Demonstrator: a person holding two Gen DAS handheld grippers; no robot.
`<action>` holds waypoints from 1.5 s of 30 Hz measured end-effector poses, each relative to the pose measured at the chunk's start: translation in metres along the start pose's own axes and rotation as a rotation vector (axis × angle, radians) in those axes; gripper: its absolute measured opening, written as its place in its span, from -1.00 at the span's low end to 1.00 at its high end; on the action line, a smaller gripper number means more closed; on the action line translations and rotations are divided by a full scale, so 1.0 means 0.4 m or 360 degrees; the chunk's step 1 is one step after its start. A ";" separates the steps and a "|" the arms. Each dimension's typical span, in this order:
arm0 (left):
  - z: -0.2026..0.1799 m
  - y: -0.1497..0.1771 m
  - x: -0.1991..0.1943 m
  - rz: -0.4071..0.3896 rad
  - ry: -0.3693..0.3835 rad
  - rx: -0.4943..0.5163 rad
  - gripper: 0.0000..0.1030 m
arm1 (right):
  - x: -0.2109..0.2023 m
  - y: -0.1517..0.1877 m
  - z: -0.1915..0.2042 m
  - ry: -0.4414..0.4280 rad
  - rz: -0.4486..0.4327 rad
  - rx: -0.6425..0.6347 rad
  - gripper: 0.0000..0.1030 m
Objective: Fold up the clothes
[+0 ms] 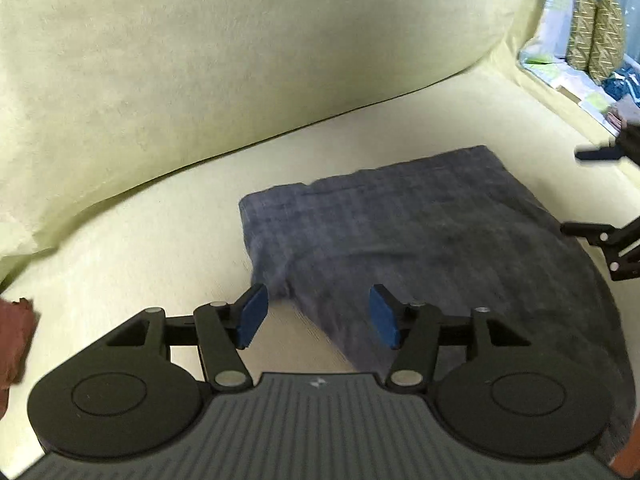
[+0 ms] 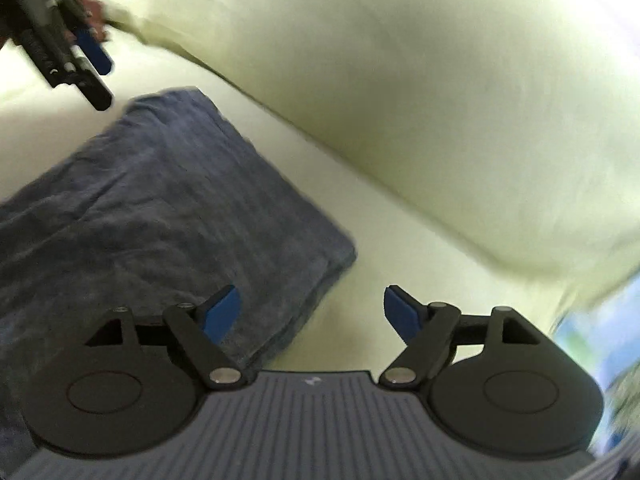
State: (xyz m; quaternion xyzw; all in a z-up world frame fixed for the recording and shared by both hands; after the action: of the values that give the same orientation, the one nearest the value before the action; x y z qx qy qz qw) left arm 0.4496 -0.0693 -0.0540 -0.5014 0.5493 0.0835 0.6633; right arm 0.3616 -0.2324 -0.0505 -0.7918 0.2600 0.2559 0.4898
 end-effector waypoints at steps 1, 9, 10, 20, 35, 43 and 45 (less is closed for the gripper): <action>0.015 -0.013 0.008 -0.0011 0.0008 -0.0038 0.16 | 0.010 -0.002 -0.012 -0.0059 0.0032 0.0123 0.39; 0.153 -0.083 0.108 0.0014 0.0203 -0.0365 0.16 | 0.136 -0.052 -0.137 -0.0604 0.0254 0.1191 0.40; 0.162 -0.084 0.122 0.0035 0.0228 -0.0382 0.16 | 0.148 -0.050 -0.147 -0.0627 0.0255 0.1244 0.40; 0.211 -0.072 0.199 0.0119 0.0369 -0.0456 0.19 | 0.260 0.014 -0.206 -0.0757 0.0356 0.1489 0.41; 0.214 -0.094 0.222 0.0143 0.0792 -0.0665 0.73 | 0.322 -0.016 -0.207 -0.0984 0.0323 0.1471 0.43; 0.181 -0.118 0.245 0.0123 0.1013 -0.0748 0.64 | 0.319 -0.011 -0.215 -0.1020 0.0295 0.1499 0.43; 0.175 -0.120 0.251 0.0132 0.1066 -0.0768 0.56 | 0.319 -0.012 -0.214 -0.1036 0.0288 0.1502 0.43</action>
State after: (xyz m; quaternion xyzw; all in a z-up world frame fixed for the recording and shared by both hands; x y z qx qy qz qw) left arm 0.5651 -0.0838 -0.1155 -0.6195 0.7190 0.0687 0.3075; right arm 0.4713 -0.3289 -0.0982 -0.3428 0.2487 0.3836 0.8207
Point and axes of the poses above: each gripper's, at about its wrist camera, not at the fingertips, and x roughly the way its jaws point, z to its left, y to its underside, the point moved 9 cm from there along x, roughly the way its jaws point, and after that the axes turned 9 degrees about y, right-handed, at the moved point
